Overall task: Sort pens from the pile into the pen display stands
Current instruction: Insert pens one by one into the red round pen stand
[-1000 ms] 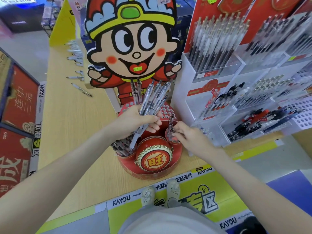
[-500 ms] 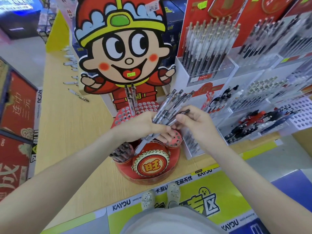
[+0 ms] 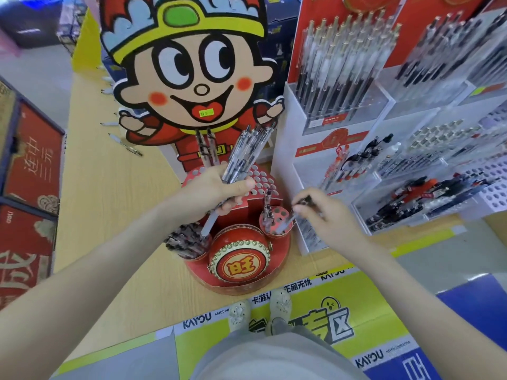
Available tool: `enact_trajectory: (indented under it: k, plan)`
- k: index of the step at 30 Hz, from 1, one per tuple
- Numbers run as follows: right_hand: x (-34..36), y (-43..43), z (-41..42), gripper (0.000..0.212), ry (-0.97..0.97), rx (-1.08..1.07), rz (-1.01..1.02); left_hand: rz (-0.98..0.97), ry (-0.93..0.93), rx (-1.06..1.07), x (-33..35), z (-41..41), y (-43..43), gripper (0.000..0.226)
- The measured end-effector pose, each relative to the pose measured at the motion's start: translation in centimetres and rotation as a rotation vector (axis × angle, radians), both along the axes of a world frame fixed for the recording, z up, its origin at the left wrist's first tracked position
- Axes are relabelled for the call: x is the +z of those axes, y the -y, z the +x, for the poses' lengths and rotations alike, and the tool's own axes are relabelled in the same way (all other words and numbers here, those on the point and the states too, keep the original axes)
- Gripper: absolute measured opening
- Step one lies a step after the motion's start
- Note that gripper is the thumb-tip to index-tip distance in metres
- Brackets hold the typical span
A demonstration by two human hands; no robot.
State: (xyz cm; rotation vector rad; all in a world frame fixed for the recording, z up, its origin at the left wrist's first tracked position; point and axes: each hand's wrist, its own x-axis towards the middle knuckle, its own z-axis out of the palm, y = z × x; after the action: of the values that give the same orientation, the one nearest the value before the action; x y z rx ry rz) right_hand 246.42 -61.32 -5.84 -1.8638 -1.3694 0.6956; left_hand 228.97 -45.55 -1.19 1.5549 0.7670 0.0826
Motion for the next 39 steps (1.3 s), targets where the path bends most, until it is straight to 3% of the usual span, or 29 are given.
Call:
enact_trajectory:
  k: [8,17,23,29,31,34,36,39]
  plan:
    - [-3.4,-0.7,-0.6,0.012,0.162,0.263,-0.051,-0.062,0.028,-0.004,-0.4,0.2,-0.2,0.033]
    - [-3.2,-1.3,-0.8,0.017,0.209,0.209,-0.095,-0.079,0.091,-0.109,-0.9,1.4,0.3,0.038]
    - [-2.6,-0.6,-2.2,0.022,0.206,0.055,-0.088,-0.101,0.077,-0.113,-1.3,1.1,0.0,0.035]
    - [-1.8,-1.2,-1.7,0.038,0.159,0.073,-0.265,-0.101,0.102,-0.178,-1.2,0.7,0.0,0.040]
    - [-0.4,-1.4,-1.4,0.044,0.054,0.050,-0.204,-0.091,0.127,-0.206,-1.0,0.7,0.4,0.034]
    - [2.6,-1.8,-1.8,0.025,-0.219,-0.090,-0.001,-0.082,0.134,-0.248,-0.9,1.0,1.0,0.023]
    - [3.7,-2.4,-2.4,0.013,-0.418,-0.143,0.045,-0.054,0.089,-0.275,-0.9,1.4,1.3,0.037]
    - [4.4,-3.0,-2.9,0.010,-0.493,-0.193,0.024,0.024,0.056,-0.314,-0.8,1.9,1.9,0.036]
